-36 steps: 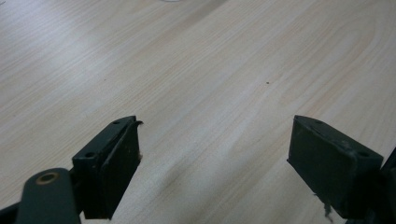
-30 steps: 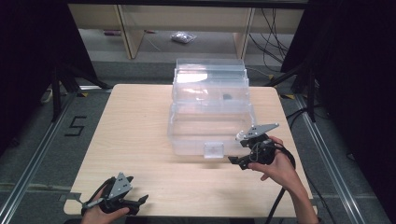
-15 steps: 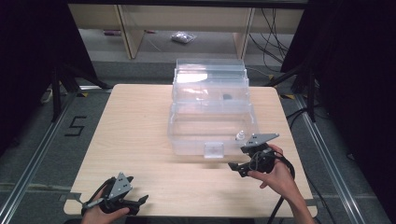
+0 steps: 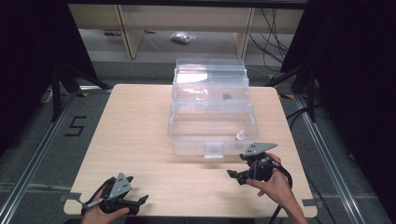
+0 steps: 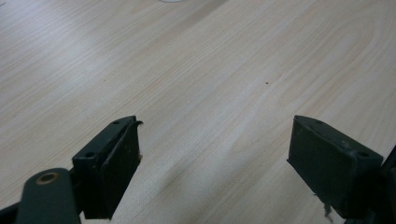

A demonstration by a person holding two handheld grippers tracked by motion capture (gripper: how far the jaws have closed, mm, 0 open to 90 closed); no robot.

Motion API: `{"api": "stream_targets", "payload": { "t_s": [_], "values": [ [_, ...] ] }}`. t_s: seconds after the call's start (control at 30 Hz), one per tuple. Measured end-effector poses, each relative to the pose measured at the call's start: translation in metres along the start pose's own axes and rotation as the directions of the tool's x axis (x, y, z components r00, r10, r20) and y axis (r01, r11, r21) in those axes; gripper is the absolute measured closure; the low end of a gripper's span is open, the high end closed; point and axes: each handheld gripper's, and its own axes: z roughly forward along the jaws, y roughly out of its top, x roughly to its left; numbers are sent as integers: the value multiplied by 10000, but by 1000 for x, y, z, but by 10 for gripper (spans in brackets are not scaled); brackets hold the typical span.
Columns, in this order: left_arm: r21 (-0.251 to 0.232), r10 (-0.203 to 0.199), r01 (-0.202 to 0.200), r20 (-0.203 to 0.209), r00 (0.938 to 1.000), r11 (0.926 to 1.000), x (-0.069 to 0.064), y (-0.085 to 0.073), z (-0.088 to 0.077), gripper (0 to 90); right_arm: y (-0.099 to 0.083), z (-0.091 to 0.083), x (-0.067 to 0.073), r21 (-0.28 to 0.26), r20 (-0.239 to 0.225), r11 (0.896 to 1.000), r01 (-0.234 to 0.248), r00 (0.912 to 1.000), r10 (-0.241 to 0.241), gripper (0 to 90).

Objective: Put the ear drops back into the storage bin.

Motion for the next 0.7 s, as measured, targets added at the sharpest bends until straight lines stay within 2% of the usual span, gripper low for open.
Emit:
{"api": "stream_targets", "payload": {
  "t_s": [0.03,0.07,0.13,0.17,0.23,0.3,0.33,0.4,0.43,0.47,0.5,0.53,0.6,0.63,0.67,0.7],
  "values": [
    [24,31,-31,35,10000,10000,0,0,0,161,-2,1,1,-77,99,9998,-178,9998,179,211],
    [9,18,-18,-16,10000,10000,0,0,0,161,-4,1,1,-91,11,9996,-249,9997,250,210],
    [-19,25,-25,-73,10000,10000,0,0,0,161,-9,3,2,-200,76,9994,-274,9996,276,208],
    [21,29,-29,-10,10000,10000,0,0,0,161,-10,2,2,-41,-24,9997,-232,9997,231,207],
    [26,32,-32,-26,10000,10000,0,0,0,161,-15,5,2,-250,-45,9994,-245,9997,244,205],
    [36,36,-36,-20,10000,10000,0,0,0,161,-19,5,3,-293,124,9991,-298,9995,302,204],
    [42,46,-46,-13,10000,10000,0,0,0,161,-22,5,4,-190,81,9986,-484,9988,485,204],
    [40,40,-40,-22,10000,10000,0,0,0,161,-27,6,4,-181,149,9985,-517,9985,520,203],
    [41,44,-44,-29,10000,10000,0,0,0,161,-28,5,3,-63,37,9991,-427,9991,427,202],
    [46,39,-39,-31,10000,10000,0,0,0,161,-31,7,5,-210,128,9980,-597,9981,600,202],
    [59,49,-49,-25,10000,10000,0,0,0,161,-33,7,5,-257,209,9982,-539,9983,544,202],
    [79,37,-36,-25,10000,10000,-1,0,1,161,-34,5,7,62,180,9975,-700,9974,699,202],
    [85,62,-62,-22,10000,9999,-1,0,1,161,-37,6,8,-22,234,9983,-577,9981,578,202],
    [90,63,-63,-29,10000,9999,-1,0,0,161,-37,5,10,131,259,9972,-731,9970,728,202],
    [69,44,-44,-42,10000,10000,-1,0,1,161,-38,5,10,28,229,9985,-542,9983,542,202],
    [68,49,-49,-45,10000,10000,0,0,1,161,-38,5,12,45,258,9974,-721,9971,719,202]
  ]
}}
